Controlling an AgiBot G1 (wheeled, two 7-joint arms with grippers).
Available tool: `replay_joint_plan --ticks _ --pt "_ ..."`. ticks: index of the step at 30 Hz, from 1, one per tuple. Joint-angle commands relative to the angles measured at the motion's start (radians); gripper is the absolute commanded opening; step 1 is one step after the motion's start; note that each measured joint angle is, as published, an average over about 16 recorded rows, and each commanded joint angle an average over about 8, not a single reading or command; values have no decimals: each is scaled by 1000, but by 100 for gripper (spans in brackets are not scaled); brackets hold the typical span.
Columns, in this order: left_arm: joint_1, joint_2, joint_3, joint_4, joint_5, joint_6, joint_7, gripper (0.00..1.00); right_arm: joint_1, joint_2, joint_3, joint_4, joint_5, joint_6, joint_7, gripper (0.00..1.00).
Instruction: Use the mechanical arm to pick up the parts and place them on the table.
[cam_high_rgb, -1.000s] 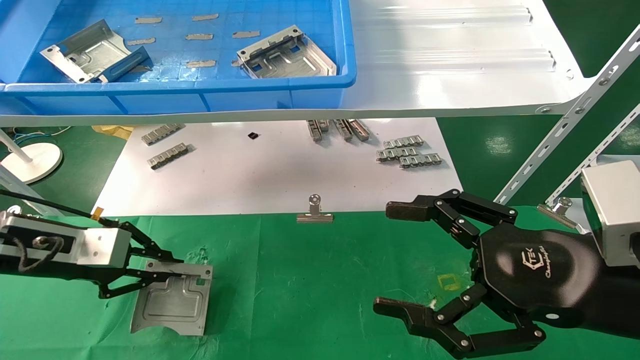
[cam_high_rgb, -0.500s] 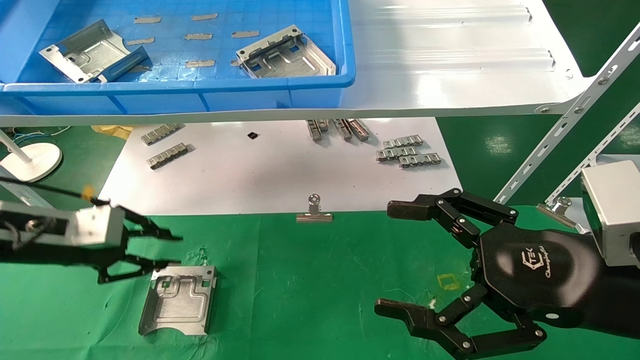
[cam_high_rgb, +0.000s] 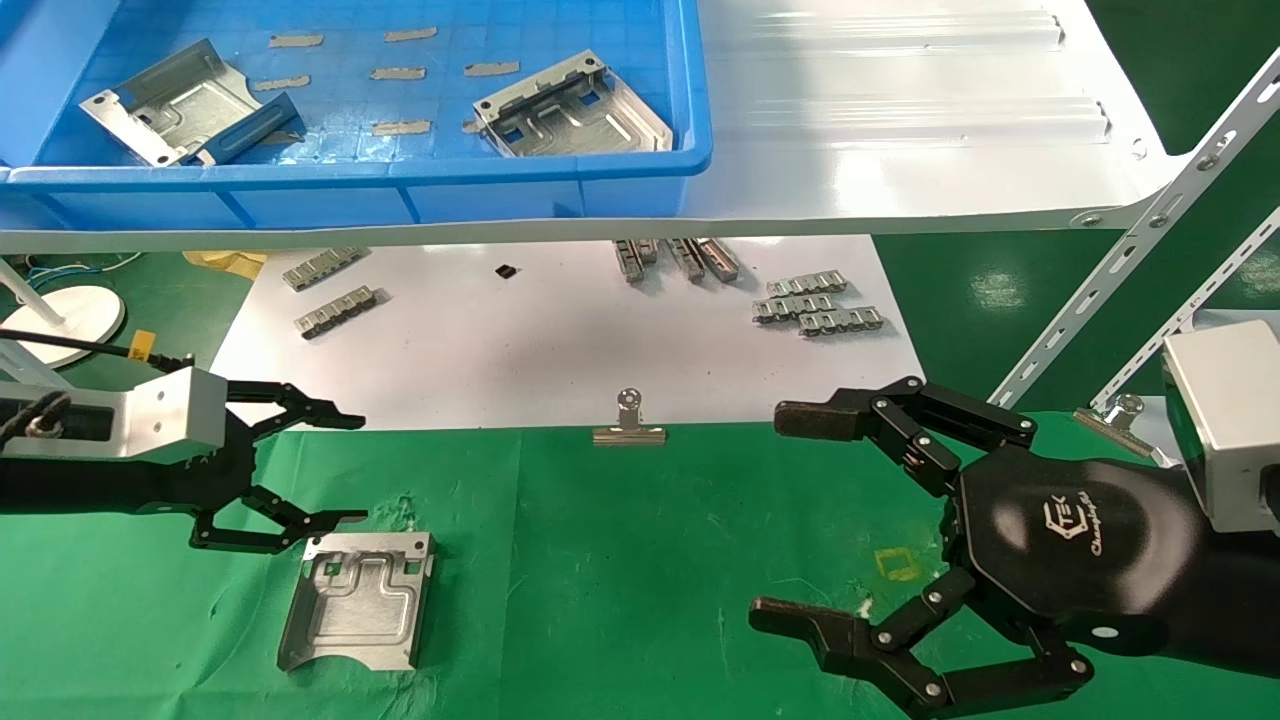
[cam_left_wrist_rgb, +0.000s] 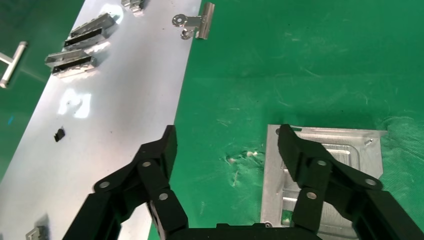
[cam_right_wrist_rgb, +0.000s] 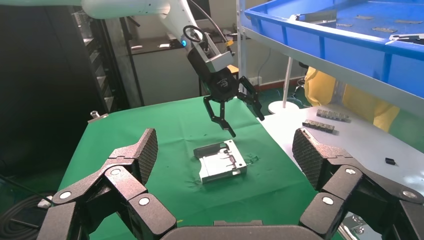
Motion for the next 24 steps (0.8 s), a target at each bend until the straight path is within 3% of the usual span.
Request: replay_joint_plan --ticks 1,24 --pt "-1 0 2 2 1 1 3 100 0 0 0 0 0 0 0 100" --pt "247 -85 -216 -398 -155 -36 -279 100 0 0 0 0 0 0 0 100"
